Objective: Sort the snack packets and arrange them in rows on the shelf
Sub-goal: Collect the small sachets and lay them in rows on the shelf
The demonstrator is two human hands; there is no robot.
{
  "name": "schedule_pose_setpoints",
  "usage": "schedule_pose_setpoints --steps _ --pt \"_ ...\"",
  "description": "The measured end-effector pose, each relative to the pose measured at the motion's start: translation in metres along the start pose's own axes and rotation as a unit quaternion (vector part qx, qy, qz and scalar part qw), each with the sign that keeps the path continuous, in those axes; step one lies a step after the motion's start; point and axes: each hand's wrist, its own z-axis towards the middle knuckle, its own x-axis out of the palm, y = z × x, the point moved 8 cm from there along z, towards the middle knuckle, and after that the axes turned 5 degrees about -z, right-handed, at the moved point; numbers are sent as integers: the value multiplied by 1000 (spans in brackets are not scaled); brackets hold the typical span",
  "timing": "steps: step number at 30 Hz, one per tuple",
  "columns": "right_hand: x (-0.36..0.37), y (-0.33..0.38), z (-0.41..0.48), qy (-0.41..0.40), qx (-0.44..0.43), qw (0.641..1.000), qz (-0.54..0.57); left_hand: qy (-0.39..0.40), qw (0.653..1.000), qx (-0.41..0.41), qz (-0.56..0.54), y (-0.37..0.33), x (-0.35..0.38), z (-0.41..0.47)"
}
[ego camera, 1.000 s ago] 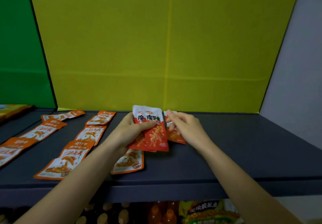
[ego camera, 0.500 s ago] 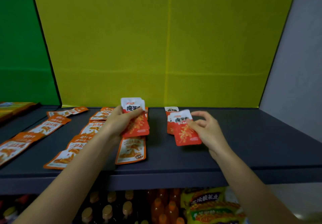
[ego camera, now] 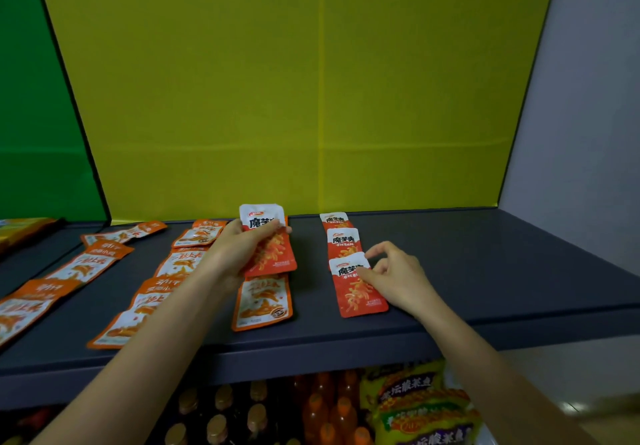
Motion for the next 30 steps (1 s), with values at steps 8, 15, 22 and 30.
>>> schedule_pose_setpoints --steps 8,15,22,30 --pt "-19 0 2 -27 -22 994 -106 39 999 -16 8 6 36 3" --pt "-43 6 31 39 -49 988 140 57 997 -14 58 14 115 24" --pt "-61 -39 70 49 -15 979 199 10 996 -82 -14 34 170 45" --pt "-89 -101 120 21 50 972 229 3 981 -76 178 63 180 64"
